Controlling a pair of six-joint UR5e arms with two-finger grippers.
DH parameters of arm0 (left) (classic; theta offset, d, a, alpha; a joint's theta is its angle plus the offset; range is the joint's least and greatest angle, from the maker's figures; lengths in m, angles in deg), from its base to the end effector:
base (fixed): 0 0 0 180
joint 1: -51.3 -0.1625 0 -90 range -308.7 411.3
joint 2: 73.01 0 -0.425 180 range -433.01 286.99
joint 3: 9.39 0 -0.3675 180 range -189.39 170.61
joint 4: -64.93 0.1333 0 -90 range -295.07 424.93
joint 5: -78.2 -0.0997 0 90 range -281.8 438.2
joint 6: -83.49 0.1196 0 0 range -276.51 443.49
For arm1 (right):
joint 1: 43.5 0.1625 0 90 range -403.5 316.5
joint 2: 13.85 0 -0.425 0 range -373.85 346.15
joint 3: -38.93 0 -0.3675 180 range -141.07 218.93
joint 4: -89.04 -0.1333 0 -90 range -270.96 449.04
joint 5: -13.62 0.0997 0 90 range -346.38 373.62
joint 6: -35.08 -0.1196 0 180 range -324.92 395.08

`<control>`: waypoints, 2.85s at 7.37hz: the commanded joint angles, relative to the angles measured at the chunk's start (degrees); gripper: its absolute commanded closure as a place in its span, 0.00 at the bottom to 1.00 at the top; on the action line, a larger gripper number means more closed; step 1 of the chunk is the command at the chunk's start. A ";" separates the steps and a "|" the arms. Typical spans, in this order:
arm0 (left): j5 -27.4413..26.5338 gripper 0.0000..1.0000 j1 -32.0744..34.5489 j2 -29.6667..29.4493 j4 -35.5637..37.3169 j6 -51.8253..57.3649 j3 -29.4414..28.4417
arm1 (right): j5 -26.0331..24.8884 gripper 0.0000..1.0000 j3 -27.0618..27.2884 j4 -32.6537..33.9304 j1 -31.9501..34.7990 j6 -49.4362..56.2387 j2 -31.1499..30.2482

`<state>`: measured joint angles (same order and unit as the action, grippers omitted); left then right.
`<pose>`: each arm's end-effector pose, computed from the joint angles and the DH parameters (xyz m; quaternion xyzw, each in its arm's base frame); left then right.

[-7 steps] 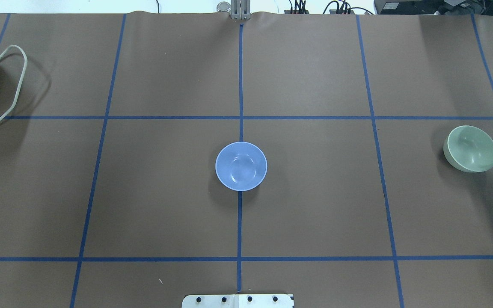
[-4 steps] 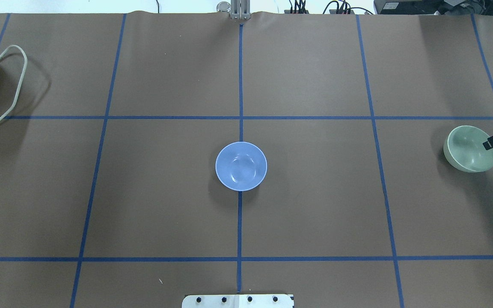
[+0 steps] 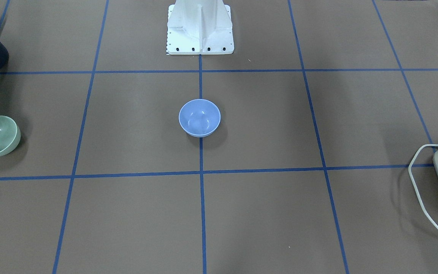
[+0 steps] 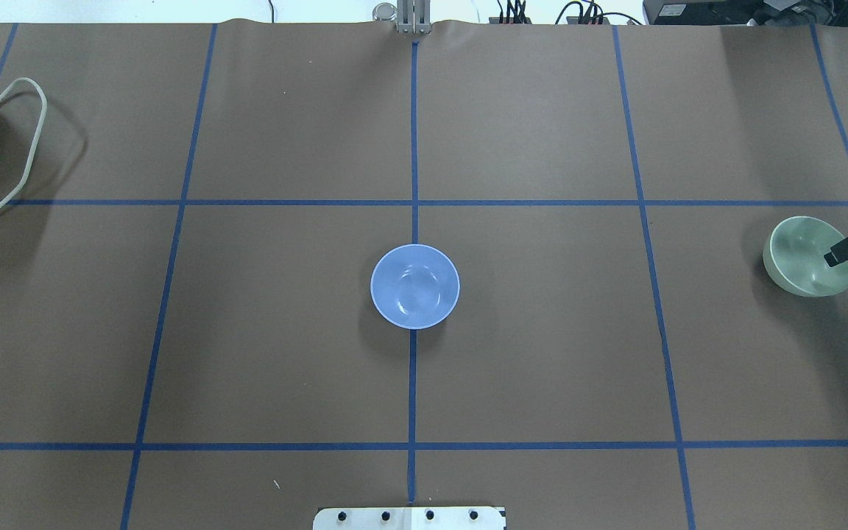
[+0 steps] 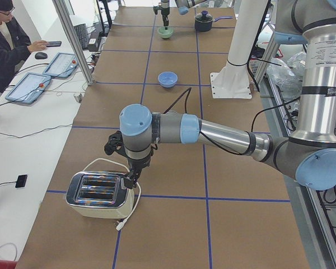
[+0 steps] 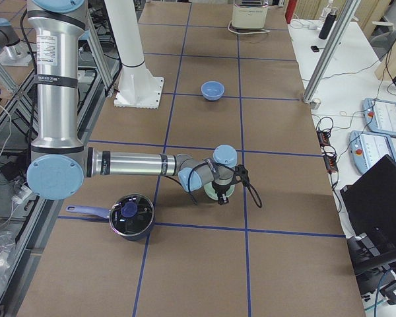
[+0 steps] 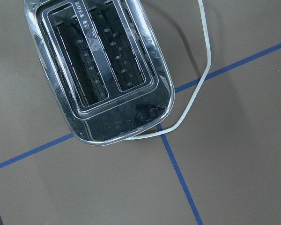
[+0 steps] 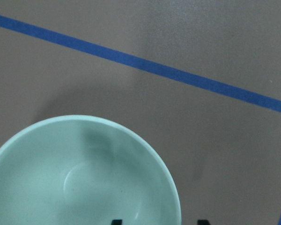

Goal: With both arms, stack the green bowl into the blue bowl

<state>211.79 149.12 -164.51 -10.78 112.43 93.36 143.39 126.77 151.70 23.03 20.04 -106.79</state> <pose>-0.1139 -0.4557 0.5836 0.1168 0.3524 0.1700 0.9128 -0.1356 -0.4549 0.6670 0.0612 -0.3749 -0.1332 0.9154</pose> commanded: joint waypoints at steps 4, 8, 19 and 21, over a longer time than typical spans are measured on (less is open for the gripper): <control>0.00 0.02 0.01 0.18 -0.22 -0.11 0.08 | 2.23 1.00 0.57 0.01 2.62 0.36 0.56; 0.00 0.02 0.01 0.18 -0.13 -0.20 -0.27 | 6.03 1.00 1.01 3.08 1.79 -19.35 16.94; 0.00 0.02 0.01 0.62 -0.13 -0.29 -0.53 | -22.10 1.00 14.03 32.27 -36.81 -68.81 43.01; 0.09 0.02 0.01 0.62 -0.13 -0.29 -0.53 | -22.53 1.00 12.97 32.27 -38.13 -68.29 42.84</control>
<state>211.81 149.13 -163.89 -10.92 112.14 92.81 121.15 140.51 183.97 -14.28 -48.58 -63.87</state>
